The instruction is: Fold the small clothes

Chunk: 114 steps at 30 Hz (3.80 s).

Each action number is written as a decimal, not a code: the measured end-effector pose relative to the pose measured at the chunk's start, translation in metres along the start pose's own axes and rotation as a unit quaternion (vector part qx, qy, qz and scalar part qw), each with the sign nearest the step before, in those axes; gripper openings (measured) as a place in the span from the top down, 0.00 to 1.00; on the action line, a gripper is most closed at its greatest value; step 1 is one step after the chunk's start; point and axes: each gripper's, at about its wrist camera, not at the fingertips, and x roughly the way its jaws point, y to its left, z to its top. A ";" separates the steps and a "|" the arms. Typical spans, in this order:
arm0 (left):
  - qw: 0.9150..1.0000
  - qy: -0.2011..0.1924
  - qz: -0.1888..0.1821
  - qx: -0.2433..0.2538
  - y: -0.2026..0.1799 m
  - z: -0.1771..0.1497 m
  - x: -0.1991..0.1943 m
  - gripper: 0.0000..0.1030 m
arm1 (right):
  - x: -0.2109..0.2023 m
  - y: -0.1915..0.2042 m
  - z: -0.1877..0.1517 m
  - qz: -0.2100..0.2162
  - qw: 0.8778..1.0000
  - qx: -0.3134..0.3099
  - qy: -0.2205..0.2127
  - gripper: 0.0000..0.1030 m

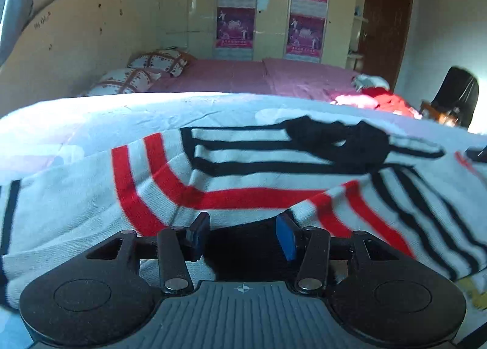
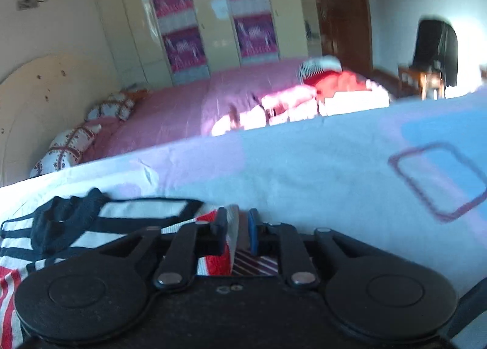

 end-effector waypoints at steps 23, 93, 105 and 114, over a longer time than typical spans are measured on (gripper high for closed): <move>0.979 -0.078 0.076 -0.173 0.154 -0.059 -0.125 0.39 | -0.090 0.065 -0.045 0.024 0.995 -0.100 0.015 0.75; 0.997 -0.034 0.008 -0.071 0.088 -0.060 -0.063 0.49 | -0.079 0.163 -0.037 0.017 0.999 -0.047 -0.019 0.94; 0.993 -0.034 -0.001 -0.110 0.111 -0.050 -0.049 0.49 | -0.091 0.152 -0.044 0.056 0.997 -0.044 -0.026 0.94; 0.994 -0.030 -0.001 -0.108 0.108 -0.049 -0.042 0.49 | -0.065 0.113 -0.076 0.033 0.995 0.081 0.043 0.65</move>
